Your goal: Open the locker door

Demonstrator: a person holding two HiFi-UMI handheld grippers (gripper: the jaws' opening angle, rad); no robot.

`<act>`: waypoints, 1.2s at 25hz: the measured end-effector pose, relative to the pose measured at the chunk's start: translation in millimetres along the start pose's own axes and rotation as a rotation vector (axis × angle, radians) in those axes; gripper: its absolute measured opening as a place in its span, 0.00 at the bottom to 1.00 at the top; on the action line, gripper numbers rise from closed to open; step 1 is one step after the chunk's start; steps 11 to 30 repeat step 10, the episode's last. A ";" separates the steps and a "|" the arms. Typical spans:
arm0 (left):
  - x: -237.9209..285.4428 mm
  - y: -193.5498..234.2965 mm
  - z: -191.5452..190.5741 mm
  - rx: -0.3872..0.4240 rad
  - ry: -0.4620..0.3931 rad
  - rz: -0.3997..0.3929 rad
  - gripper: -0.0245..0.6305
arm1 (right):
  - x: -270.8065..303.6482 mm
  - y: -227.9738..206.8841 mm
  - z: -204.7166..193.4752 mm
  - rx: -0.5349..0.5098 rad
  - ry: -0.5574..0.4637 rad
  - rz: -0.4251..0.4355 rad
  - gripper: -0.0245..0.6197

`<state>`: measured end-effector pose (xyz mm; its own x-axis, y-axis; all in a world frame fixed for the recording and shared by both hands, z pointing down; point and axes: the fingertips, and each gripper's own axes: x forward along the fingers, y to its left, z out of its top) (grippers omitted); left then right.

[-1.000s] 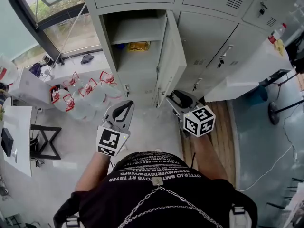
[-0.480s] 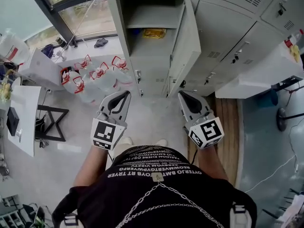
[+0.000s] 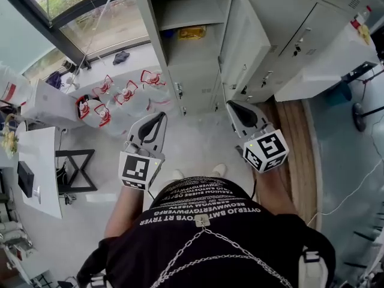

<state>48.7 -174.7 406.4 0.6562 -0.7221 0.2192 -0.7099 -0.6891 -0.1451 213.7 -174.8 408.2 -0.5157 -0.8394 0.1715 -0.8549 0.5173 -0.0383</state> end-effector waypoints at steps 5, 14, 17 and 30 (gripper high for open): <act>-3.3 11.8 -9.2 0.004 -0.009 -0.076 0.04 | 9.6 12.0 -0.6 0.001 0.017 -0.067 0.03; -0.1 23.7 -18.0 0.013 -0.008 -0.136 0.04 | 17.4 15.0 2.6 -0.002 0.023 -0.118 0.03; -0.1 23.7 -18.0 0.013 -0.008 -0.136 0.04 | 17.4 15.0 2.6 -0.002 0.023 -0.118 0.03; -0.1 23.7 -18.0 0.013 -0.008 -0.136 0.04 | 17.4 15.0 2.6 -0.002 0.023 -0.118 0.03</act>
